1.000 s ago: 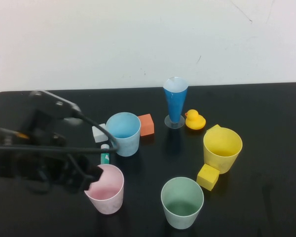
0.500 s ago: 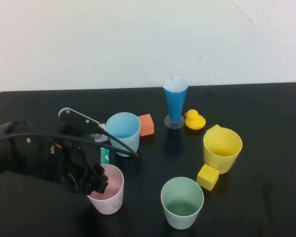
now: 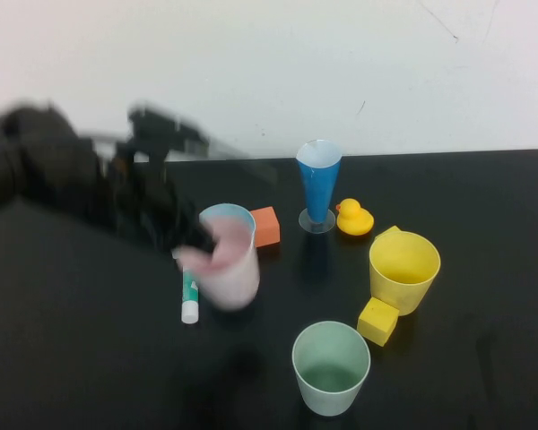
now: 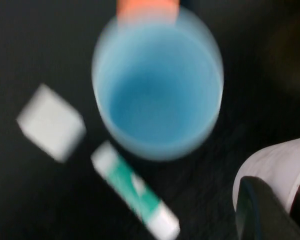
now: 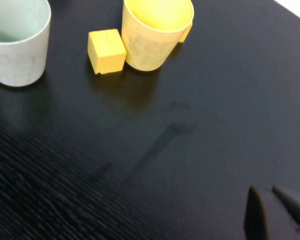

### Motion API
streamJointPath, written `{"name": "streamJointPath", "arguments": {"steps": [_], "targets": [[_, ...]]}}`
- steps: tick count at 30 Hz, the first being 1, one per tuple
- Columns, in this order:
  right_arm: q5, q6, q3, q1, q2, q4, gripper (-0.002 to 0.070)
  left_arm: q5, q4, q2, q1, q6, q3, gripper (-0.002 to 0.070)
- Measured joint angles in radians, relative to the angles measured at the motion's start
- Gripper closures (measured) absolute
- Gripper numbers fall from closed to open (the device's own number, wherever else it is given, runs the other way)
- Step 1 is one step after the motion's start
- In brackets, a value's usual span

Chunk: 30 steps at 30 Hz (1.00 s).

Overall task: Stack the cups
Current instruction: Place the pink cup on the blue cup

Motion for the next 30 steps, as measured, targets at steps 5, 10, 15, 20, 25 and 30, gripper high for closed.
{"name": "streamJointPath", "arguments": {"steps": [5,10,15,20,25,30], "targets": [[0.0,0.0,0.0,0.0,0.0,0.004,0.0679,0.002,0.067,0.007,0.0,-0.053,-0.174,0.0659],[0.0,0.0,0.0,0.0,0.0,0.011,0.0679,-0.068,0.118,0.064,0.0,-0.087,-0.208,0.0659],[0.002,0.0,0.0,0.0,0.0,0.023,0.0679,-0.094,0.128,0.149,0.0,-0.103,-0.21,0.0658],[0.013,-0.01,0.001,0.0,0.0,0.063,0.0679,-0.106,0.135,0.187,0.0,-0.109,-0.21,0.0556],[0.109,-0.062,-0.021,0.0,0.035,0.126,0.0679,-0.129,0.143,0.172,0.0,-0.116,-0.212,0.0416],[0.262,-0.162,-0.091,0.0,0.15,0.298,0.0679,-0.147,0.162,0.063,0.0,-0.132,-0.212,0.058]]}}
